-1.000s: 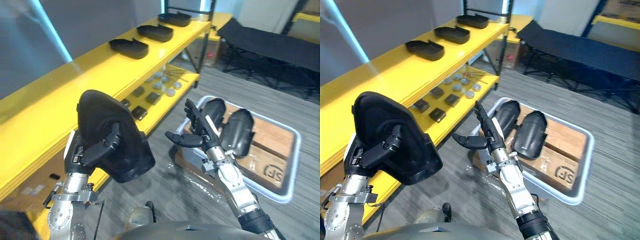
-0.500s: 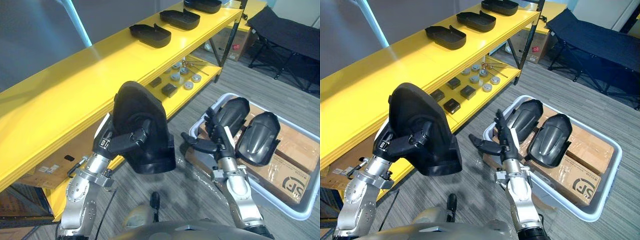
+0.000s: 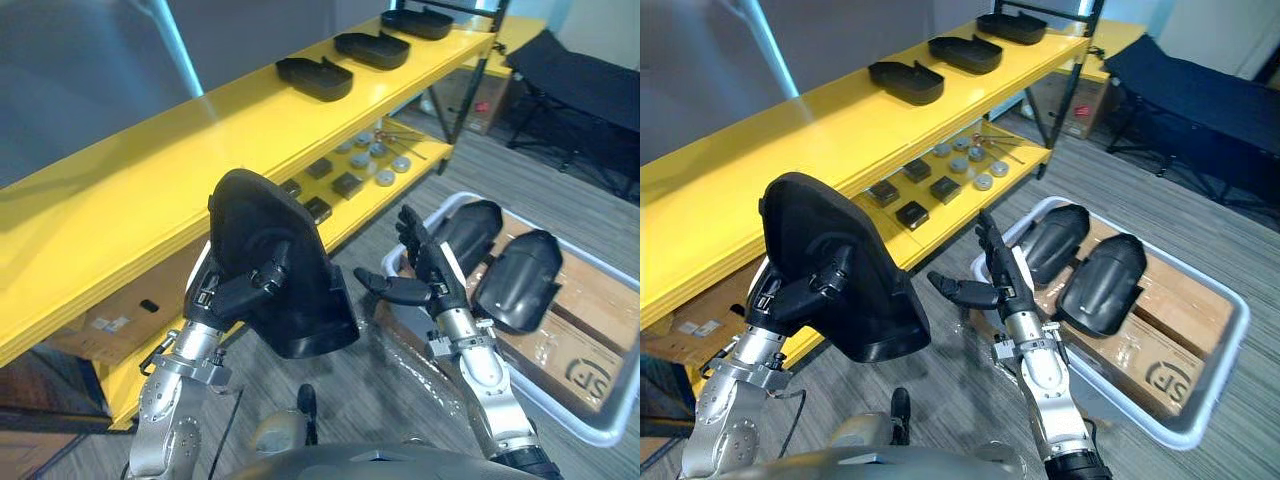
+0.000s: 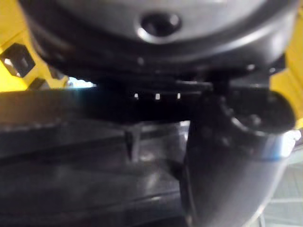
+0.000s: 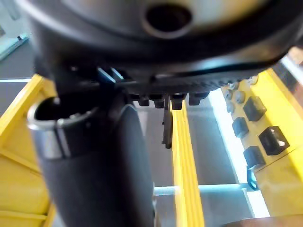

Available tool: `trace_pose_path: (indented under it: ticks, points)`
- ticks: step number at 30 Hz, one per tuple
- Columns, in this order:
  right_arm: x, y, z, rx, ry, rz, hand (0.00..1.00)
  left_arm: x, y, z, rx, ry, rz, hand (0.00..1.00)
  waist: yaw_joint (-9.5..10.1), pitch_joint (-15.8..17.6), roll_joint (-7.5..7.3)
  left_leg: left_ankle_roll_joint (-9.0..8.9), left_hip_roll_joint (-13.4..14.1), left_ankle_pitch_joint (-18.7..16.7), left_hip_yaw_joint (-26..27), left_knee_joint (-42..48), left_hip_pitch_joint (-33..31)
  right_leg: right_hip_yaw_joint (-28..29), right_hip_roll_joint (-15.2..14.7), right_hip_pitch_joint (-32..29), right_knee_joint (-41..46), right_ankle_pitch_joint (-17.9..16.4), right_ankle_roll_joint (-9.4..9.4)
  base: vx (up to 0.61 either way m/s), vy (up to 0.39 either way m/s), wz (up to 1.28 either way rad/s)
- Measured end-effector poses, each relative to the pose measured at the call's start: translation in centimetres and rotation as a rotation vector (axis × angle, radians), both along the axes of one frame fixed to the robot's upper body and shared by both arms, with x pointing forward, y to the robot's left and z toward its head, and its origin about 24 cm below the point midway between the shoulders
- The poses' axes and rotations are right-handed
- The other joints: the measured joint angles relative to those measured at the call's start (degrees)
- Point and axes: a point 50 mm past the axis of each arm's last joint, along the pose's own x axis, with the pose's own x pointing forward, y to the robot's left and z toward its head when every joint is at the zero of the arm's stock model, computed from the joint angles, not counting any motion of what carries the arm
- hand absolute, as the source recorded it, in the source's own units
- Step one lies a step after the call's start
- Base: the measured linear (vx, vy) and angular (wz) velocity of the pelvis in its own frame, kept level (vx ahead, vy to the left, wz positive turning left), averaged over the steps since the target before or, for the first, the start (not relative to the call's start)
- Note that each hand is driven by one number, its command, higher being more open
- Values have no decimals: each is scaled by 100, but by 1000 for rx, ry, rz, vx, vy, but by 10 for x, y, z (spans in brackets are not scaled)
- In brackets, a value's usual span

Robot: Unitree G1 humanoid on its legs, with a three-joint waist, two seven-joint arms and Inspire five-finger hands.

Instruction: Walk over and take three plastic housings, then place them on the shelf

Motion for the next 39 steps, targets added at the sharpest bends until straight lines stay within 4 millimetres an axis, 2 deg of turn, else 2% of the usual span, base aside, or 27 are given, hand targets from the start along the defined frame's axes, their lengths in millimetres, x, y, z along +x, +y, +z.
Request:
trace_pose_path:
  ticks: [2,3,4,5,7,9,11,12,14,15,17,18,19,20,21,22,23,24,25,28,30,31,32,33,34,36,39]
  points:
    - [0,3,0,21,-2,-23,100,0,8,4,13,-19,36,0,4,-68,-110,96,-158,-221,-86,134,25,-50,-206,2,491,94,-76,228,110,41]
    - [1,2,1,15,-6,-36,100,2,10,7,8,-34,56,0,4,-86,-83,136,-193,-238,-209,262,22,163,-426,-448,1533,337,-270,221,111,58]
    - [2,2,1,9,-7,-43,100,2,13,9,15,-43,61,0,15,-88,-91,160,-201,-264,-233,288,38,301,-509,-646,1972,476,-325,226,143,47]
    - [3,3,0,6,-8,-51,100,1,18,12,27,-53,80,0,32,-79,-120,254,-232,-394,-341,273,169,530,-672,-1019,2734,841,-453,279,106,29]
    - [7,5,1,-35,-19,-50,100,0,24,13,26,-51,123,0,14,-48,-74,355,-219,-587,-510,273,412,672,-666,-1388,3562,581,-617,292,83,26]
    - [12,5,8,-62,-53,-37,100,0,28,15,14,-57,148,0,-10,-37,-34,375,-190,-800,-684,276,721,716,-404,-1731,3296,228,-654,244,60,28]
    - [17,3,18,-83,-94,-24,100,1,28,15,14,-58,149,0,-47,-46,0,372,-160,-947,-826,311,810,957,-53,-2129,2486,213,-673,285,-20,44]
    - [20,-1,27,-102,-131,-28,100,3,26,16,9,-60,142,0,-120,-49,11,357,-126,-1074,-988,432,795,1292,219,-2369,1816,309,-572,291,-71,65]
    - [21,-10,37,-118,-174,-53,100,4,22,15,0,-53,135,0,-187,-37,41,295,-88,-1263,-1239,623,796,1720,453,-2576,1090,447,-357,245,-123,85]
    - [20,-18,46,-129,-216,-84,100,4,19,13,-7,-45,131,0,-239,-56,6,97,-103,-1418,-1484,843,800,1980,569,-2583,629,654,-300,385,-266,109]
    - [19,-26,55,-133,-262,-105,100,5,17,13,-11,-42,130,0,-301,-100,-55,-29,-147,-1681,-1783,1064,827,2135,631,-2420,412,799,-357,410,-335,101]
    - [18,-30,64,-113,-306,-112,100,5,17,13,-14,-46,126,0,-328,-181,-178,-117,-171,-1966,-1977,1267,825,2124,658,-2224,288,973,-393,409,-395,96]
    - [15,-34,71,-108,-343,-109,100,3,13,9,-29,-30,123,0,-329,-217,-21,-178,122,-2273,-1895,1419,871,1852,728,-2109,423,1299,-433,414,-399,81]
    - [15,-35,74,-104,-352,-99,100,1,12,6,-36,-15,123,0,-309,-239,123,-239,335,-2329,-1810,1436,950,1716,835,-2017,478,1198,-511,342,-282,63]
    - [16,-35,76,-96,-360,-80,100,-1,9,3,-38,3,121,0,-321,-239,273,-348,506,-2235,-1621,1815,918,1534,954,-1818,498,1010,-571,346,-247,59]
    - [16,-36,76,-73,-352,-63,100,-2,6,0,-45,15,110,0,-341,-240,347,-338,648,-2013,-1422,2608,667,1364,1043,-1571,524,890,-609,417,-291,67]
    - [16,-38,77,-66,-352,-52,100,-1,5,0,-49,17,102,0,-318,-167,411,-387,846,-1566,-1208,3667,294,1284,1129,-1186,349,820,-701,453,-315,46]
    - [17,-39,78,-72,-352,-46,100,-1,5,0,-47,23,98,0,-279,-147,426,-467,967,-1493,-1038,4041,128,1240,1158,-973,204,815,-710,454,-273,29]
    - [17,-41,78,-82,-351,-48,100,0,5,-2,-25,31,92,0,-265,-124,388,-453,1168,-1579,-477,4124,-55,1140,1124,-510,-152,814,-716,357,-190,17]
    - [15,-49,82,-91,-377,-88,100,8,2,-2,6,26,78,0,-342,-123,374,-483,1425,-1538,253,2936,-194,928,959,-108,-510,817,-710,283,-89,29]
    - [13,-65,84,-98,-385,-169,100,23,-6,3,30,-4,47,0,-462,-128,413,-559,1396,-932,471,1619,-258,787,748,-40,-554,824,-694,256,66,21]
    - [12,-68,83,-99,-383,-189,100,26,-8,4,30,-10,39,0,-481,-139,433,-537,1397,-680,514,1389,-226,782,711,-39,-539,813,-662,209,132,-14]
    - [10,-74,83,-100,-381,-225,100,29,-10,7,29,-21,27,0,-487,-165,502,-562,1386,-30,565,1010,-66,831,654,-41,-472,730,-510,219,200,-29]
    - [7,-78,82,-97,-380,-257,100,31,-10,9,29,-33,18,0,-559,-220,580,-598,1323,202,565,618,164,881,616,-19,-379,562,-247,239,262,-20]
    - [5,-81,80,-90,-377,-278,100,32,-11,11,28,-41,12,0,-642,-225,569,-657,1232,66,552,384,329,873,556,-8,-323,526,-197,262,322,3]
    - [0,-83,74,-37,-361,-331,100,38,-7,24,75,-81,-6,0,-713,-167,334,-549,795,291,748,-568,848,907,195,-57,-189,560,-93,173,252,2]
    - [-3,-70,66,4,-337,-300,100,40,2,34,146,-93,-25,0,-705,-211,144,-460,546,386,904,-1020,1119,934,11,-33,-343,687,91,92,142,-17]
